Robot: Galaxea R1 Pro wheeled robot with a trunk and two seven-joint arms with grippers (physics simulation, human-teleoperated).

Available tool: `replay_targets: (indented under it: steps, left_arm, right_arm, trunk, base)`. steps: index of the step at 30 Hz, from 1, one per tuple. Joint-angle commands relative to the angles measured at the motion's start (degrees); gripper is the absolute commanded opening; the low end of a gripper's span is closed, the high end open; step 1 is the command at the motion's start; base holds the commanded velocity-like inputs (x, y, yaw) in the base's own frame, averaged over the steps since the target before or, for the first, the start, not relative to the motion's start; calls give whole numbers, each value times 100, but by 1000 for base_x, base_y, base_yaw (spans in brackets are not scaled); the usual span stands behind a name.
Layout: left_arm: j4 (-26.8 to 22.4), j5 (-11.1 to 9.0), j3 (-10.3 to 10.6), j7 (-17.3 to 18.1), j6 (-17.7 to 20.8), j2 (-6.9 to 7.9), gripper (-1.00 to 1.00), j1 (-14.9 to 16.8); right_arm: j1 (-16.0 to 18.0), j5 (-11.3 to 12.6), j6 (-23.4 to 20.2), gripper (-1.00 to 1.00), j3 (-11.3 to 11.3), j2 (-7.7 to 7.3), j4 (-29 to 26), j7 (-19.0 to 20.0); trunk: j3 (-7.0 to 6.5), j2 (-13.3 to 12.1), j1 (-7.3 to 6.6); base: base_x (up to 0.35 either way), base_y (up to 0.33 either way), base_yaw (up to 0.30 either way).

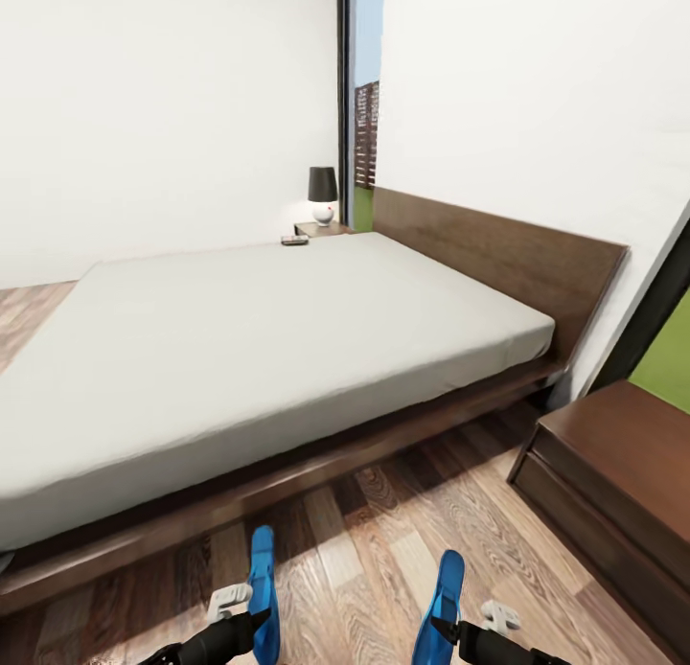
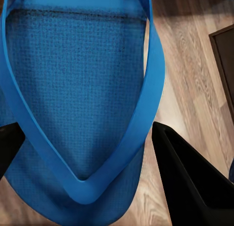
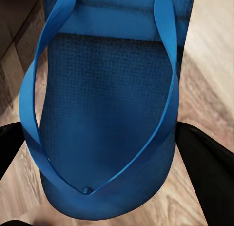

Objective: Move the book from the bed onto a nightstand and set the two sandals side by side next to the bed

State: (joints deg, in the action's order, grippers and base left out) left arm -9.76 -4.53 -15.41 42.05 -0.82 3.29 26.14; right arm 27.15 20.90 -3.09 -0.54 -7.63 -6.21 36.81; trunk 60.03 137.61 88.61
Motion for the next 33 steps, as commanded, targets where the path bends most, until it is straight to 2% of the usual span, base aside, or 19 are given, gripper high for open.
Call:
replay_targets:
  steps: [1,33]
  left_arm:
    - [9,-39,27,14,-15,3,-100,3]
    - [53,-40,30,14,-14,-20,-100,4]
  right_arm:
    - [0,36,-33,-100,-2,-2,-3,20]
    - [0,37,-34,-100,-7,-11,5,2]
  trunk:
    - [5,2,-1]
    - [5,2,-1]
  base:
    - [0,0,252]
    - [0,0,252]
